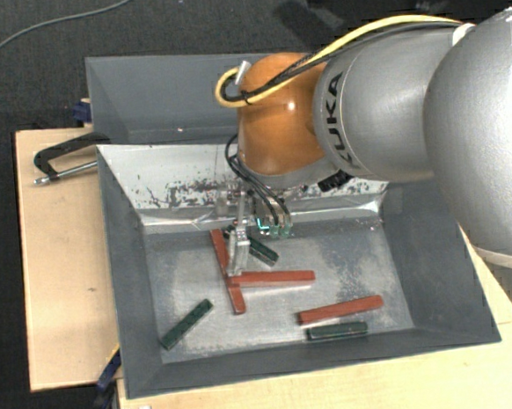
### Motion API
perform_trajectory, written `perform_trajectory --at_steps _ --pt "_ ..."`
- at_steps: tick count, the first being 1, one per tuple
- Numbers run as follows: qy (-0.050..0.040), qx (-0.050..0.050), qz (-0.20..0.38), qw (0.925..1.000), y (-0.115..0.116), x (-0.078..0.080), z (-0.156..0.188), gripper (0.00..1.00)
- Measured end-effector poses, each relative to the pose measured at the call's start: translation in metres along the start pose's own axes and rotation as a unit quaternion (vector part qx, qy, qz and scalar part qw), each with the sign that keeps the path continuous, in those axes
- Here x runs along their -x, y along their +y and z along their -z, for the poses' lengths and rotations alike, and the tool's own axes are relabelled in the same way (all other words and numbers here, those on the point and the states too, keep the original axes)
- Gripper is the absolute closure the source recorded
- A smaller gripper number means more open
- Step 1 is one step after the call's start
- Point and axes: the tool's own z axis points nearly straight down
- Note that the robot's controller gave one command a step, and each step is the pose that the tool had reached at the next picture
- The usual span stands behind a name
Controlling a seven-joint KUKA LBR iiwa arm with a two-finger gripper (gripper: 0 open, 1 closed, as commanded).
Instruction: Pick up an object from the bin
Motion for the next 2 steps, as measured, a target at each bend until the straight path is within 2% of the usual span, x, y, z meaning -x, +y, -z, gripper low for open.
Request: perform_trajectory --at_steps 1,2 --pt "-0.0031 0.000 0.068 0.9977 -0.056 0.005 -0.067 0.00" --pt "-0.0083 0.000 0.090 0.9959 -0.042 0.012 -0.066 0.00"
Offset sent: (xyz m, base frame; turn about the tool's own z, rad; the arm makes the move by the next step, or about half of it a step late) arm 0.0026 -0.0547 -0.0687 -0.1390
